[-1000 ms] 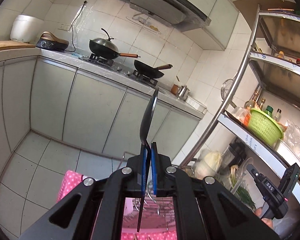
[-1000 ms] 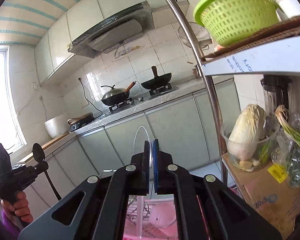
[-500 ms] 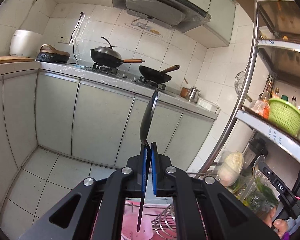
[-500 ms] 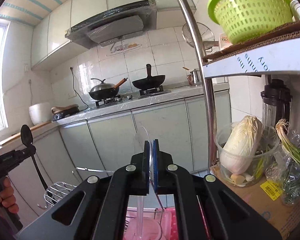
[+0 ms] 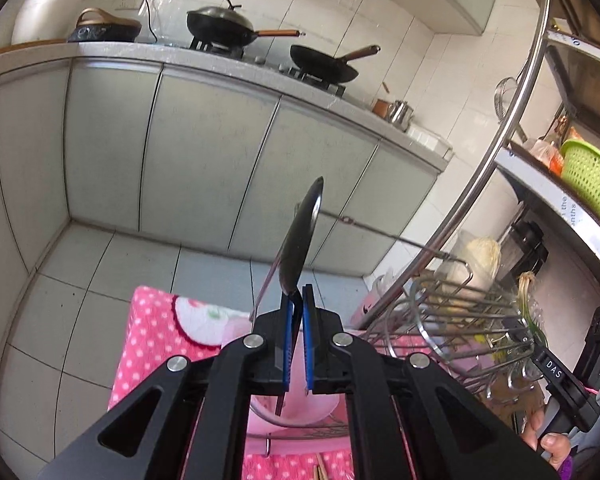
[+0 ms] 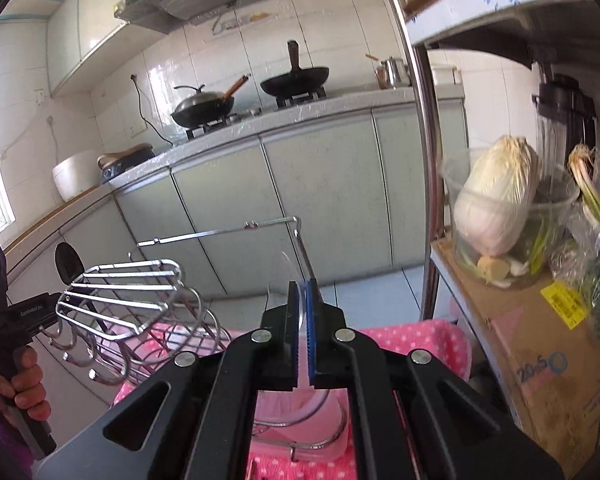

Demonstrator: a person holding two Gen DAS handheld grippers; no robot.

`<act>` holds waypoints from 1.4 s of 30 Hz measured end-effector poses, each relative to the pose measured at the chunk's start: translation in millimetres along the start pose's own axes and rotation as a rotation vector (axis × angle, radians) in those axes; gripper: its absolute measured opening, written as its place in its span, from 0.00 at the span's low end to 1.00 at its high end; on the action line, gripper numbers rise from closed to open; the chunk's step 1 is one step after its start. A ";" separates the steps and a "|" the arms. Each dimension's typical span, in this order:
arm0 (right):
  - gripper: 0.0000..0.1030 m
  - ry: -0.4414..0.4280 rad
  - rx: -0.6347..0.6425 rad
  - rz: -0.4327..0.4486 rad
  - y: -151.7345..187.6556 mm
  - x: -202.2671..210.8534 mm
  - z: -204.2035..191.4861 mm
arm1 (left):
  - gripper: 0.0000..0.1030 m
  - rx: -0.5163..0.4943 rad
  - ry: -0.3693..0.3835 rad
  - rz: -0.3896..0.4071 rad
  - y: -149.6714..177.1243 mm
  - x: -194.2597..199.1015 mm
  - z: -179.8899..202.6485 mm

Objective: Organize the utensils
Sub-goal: 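Drop the black spoon into a pink cup while the right tool drops the clear spoon, then grasp the gold spoon with the left tool while the right grasps a dark chopstick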

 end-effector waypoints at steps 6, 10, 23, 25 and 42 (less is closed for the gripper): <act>0.05 -0.034 -0.040 -0.103 12.9 -11.3 1.3 | 0.06 0.029 -0.033 -0.058 9.4 -11.3 -8.8; 0.28 -0.066 -0.082 -0.148 17.2 -14.2 5.5 | 0.16 0.071 -0.030 -0.084 8.7 -11.0 -15.7; 0.36 -0.035 -0.081 -0.101 27.1 40.8 1.3 | 0.37 0.074 -0.010 -0.057 10.2 34.8 -16.0; 0.36 -0.019 -0.073 -0.086 32.9 56.5 -2.0 | 0.37 0.079 -0.001 -0.042 13.9 49.7 -17.9; 0.36 -0.012 -0.044 -0.221 121.9 102.7 -32.8 | 0.05 -0.051 -0.175 -0.568 192.5 26.3 -38.9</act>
Point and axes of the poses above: each gripper's, at about its wrist camera, not at the fingertips, and x roughly against the way its jaws point, z to its right, y to its underside, the point moved 5 cm from there along -x, roughly the way its jaws point, and after that the axes turned 13 degrees about x, right-handed, at the moved point
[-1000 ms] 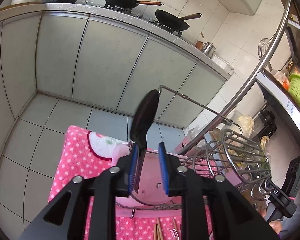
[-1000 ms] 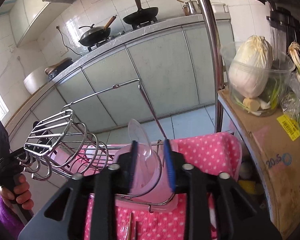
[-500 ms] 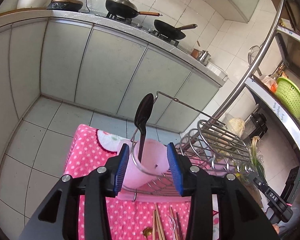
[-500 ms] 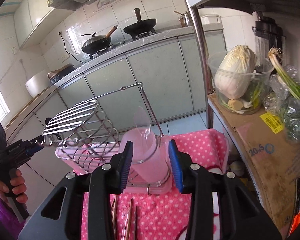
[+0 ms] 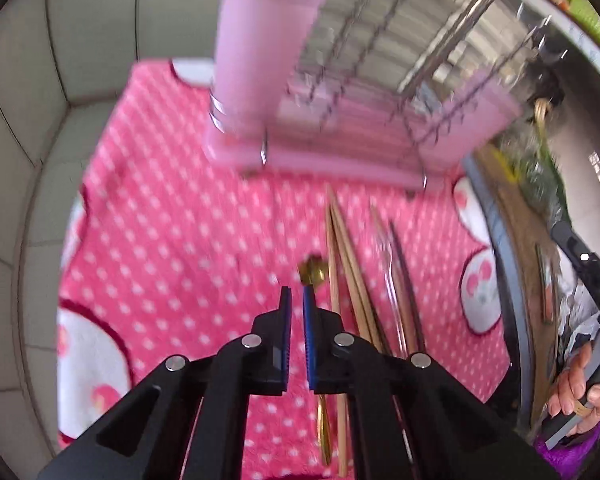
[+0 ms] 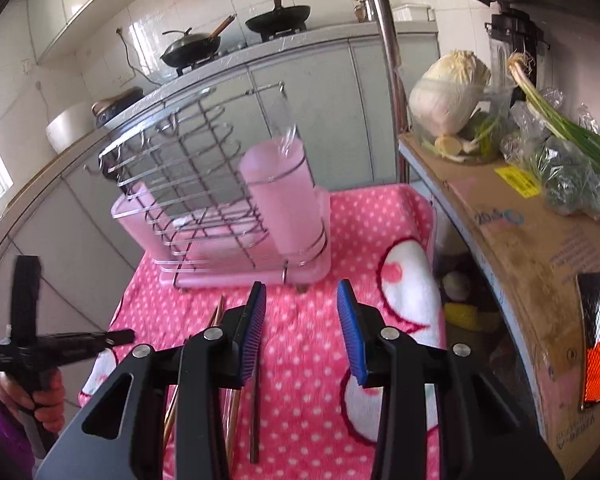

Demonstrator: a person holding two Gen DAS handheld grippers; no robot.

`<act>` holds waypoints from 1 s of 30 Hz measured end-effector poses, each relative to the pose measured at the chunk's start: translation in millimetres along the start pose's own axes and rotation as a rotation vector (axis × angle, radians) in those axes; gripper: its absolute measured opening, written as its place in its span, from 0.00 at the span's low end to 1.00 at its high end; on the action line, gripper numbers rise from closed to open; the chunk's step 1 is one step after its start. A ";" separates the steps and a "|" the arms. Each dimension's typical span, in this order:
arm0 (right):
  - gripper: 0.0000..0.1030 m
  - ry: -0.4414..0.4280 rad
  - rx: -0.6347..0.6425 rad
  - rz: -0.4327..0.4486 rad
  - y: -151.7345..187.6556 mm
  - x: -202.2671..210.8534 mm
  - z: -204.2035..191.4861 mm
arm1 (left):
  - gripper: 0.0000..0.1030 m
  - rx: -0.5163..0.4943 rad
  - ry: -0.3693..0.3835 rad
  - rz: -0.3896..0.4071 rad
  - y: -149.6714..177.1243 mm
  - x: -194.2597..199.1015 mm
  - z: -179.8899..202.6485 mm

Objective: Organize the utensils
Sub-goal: 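Grasp the gold spoon with the left tool while the right grasps a dark chopstick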

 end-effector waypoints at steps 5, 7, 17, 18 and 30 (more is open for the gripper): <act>0.36 -0.043 -0.045 -0.041 14.0 -6.1 2.6 | 0.05 0.012 -0.053 -0.112 2.0 -33.9 5.0; 0.36 -0.049 -0.060 -0.052 17.1 -9.4 4.8 | 0.05 -0.006 -0.069 -0.141 -1.2 -43.5 11.2; 0.36 -0.093 -0.086 -0.119 24.2 -34.6 1.2 | 0.05 -0.062 -0.162 -0.184 1.3 -68.2 19.1; 0.36 -0.104 -0.090 -0.128 25.5 -38.1 0.6 | 0.05 -0.070 -0.158 -0.183 1.6 -67.8 18.5; 0.27 -0.219 -0.085 -0.364 24.2 -118.6 -38.8 | 0.03 0.039 -0.164 -0.084 -13.9 -32.6 -32.9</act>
Point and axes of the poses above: each gripper's, at about its wrist camera, not at the fingertips, and x roughly against the way its jaws point, z to its right, y to its underside, the point moved 5 cm from there along -x, roughly the way its jaws point, and after that the axes turned 13 degrees about x, right-handed, at the moved point
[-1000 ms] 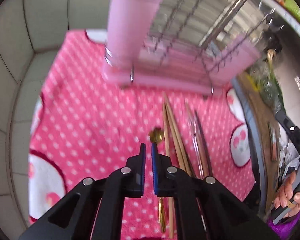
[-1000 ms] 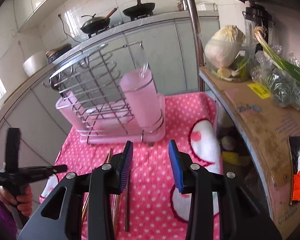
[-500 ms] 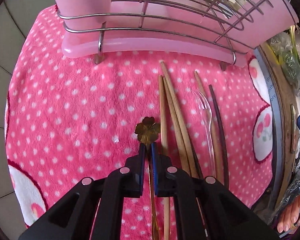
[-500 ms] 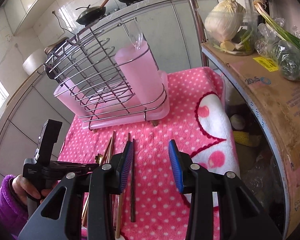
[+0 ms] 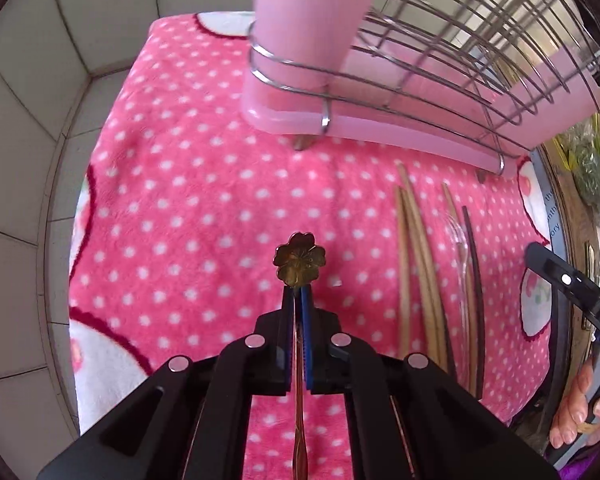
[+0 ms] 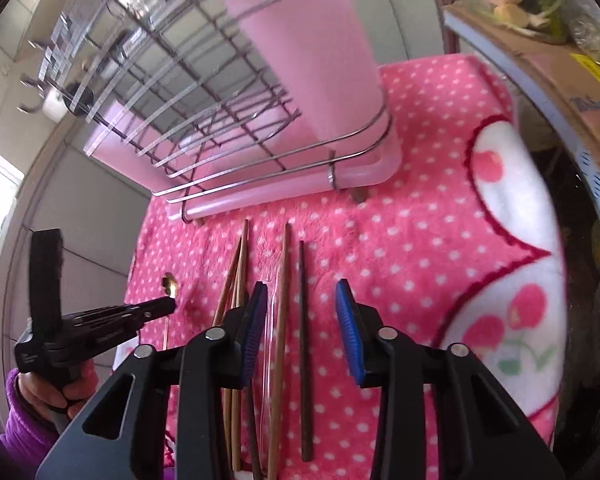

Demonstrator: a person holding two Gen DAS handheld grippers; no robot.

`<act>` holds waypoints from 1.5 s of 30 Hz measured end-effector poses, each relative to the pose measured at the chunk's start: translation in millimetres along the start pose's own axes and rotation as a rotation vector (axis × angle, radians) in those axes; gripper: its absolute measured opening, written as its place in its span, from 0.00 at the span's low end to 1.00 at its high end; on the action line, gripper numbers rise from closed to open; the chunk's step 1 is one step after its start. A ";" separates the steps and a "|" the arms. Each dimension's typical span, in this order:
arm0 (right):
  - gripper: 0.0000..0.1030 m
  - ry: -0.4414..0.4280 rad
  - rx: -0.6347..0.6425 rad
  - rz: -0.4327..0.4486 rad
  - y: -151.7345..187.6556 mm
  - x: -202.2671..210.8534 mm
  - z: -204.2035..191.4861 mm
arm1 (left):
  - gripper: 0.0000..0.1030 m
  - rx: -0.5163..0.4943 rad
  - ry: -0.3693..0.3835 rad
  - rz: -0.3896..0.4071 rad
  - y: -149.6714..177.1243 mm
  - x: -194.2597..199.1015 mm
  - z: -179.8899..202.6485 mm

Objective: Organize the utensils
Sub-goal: 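Grasp the gold spoon with the left tool while the right grasps a dark chopstick, then carry the gold spoon into a pink cup while the right tool drops the chopstick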

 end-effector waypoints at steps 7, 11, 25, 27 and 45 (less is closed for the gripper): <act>0.18 0.112 0.027 -0.131 -16.7 -37.4 -6.9 | 0.03 0.022 0.031 -0.041 -0.7 -5.6 -25.5; 0.18 0.151 0.032 -0.189 -15.7 -50.5 -6.3 | 0.04 -0.006 0.030 -0.059 -1.2 -8.4 -22.2; 0.05 0.162 0.053 -0.161 -17.9 -62.7 -12.1 | 0.04 -0.029 -0.005 -0.138 -19.3 -24.1 2.2; 0.05 0.137 0.030 -0.139 -14.8 -53.2 -4.8 | 0.03 -0.038 0.004 -0.119 -18.9 -23.4 4.0; 0.04 0.148 0.054 0.229 -4.8 70.4 2.7 | 0.03 -0.021 0.195 0.351 0.2 98.2 -7.2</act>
Point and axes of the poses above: each gripper's, at about its wrist camera, not at the fingertips, and x roughly against the way its jaws point, z to its right, y to its underside, the point moved 5 cm from there along -x, roughly the way its jaws point, and after that the axes turned 13 degrees about x, right-handed, at the moved point
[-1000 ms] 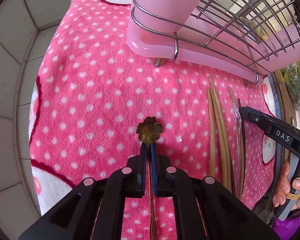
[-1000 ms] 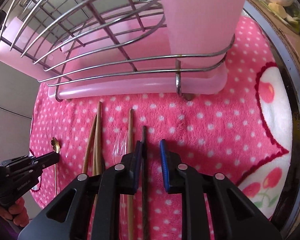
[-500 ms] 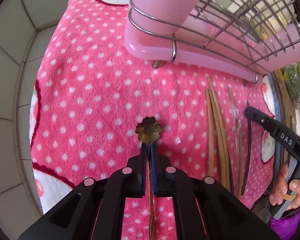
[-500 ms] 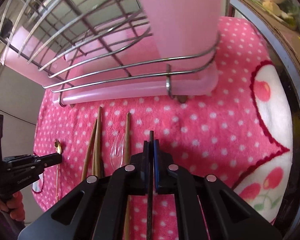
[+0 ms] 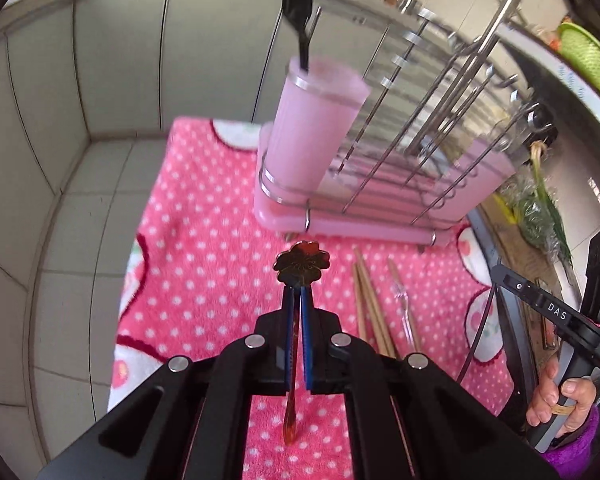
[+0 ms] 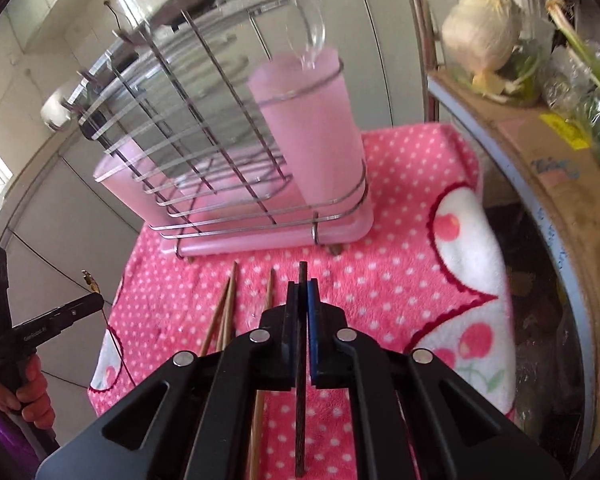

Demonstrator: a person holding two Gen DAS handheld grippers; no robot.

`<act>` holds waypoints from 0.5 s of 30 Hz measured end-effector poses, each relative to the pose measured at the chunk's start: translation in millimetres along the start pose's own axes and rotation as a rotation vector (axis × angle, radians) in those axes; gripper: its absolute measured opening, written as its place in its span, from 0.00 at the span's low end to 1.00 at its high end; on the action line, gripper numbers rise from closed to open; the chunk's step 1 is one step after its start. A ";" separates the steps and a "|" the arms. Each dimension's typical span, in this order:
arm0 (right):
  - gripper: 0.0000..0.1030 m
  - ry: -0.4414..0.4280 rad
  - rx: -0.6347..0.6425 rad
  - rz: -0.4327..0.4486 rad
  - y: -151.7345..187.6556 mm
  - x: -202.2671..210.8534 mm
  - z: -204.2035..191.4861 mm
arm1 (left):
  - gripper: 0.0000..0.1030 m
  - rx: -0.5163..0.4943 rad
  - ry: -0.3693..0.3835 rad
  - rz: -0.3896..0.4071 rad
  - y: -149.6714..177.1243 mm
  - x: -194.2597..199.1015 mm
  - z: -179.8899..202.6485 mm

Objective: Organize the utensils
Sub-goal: 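Carry the gold spoon into a pink cup while the right tool drops the chopstick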

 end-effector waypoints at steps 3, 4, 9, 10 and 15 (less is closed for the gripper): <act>0.04 0.012 0.017 0.050 1.4 18.7 1.8 | 0.03 -0.004 0.037 0.074 -1.4 19.4 5.6; 0.04 0.018 0.023 0.059 0.3 27.8 4.5 | 0.03 -0.005 0.047 0.098 -1.5 26.1 7.6; 0.04 0.031 0.034 0.106 -0.6 45.2 -0.2 | 0.03 -0.009 0.095 0.210 -3.3 58.5 14.5; 0.04 0.029 0.030 0.117 -1.5 49.4 0.1 | 0.03 -0.008 0.105 0.229 -4.3 64.4 15.5; 0.04 0.039 0.032 0.170 -9.1 69.0 1.0 | 0.03 -0.004 0.132 0.293 -12.8 88.9 20.0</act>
Point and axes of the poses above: each gripper's, at about its wrist camera, not at the fingertips, and x roughly against the way its jaws point, z to its right, y to its underside, the point moved 5 cm from there along -x, roughly the way its jaws point, and after that the axes turned 13 degrees about x, right-handed, at the moved point
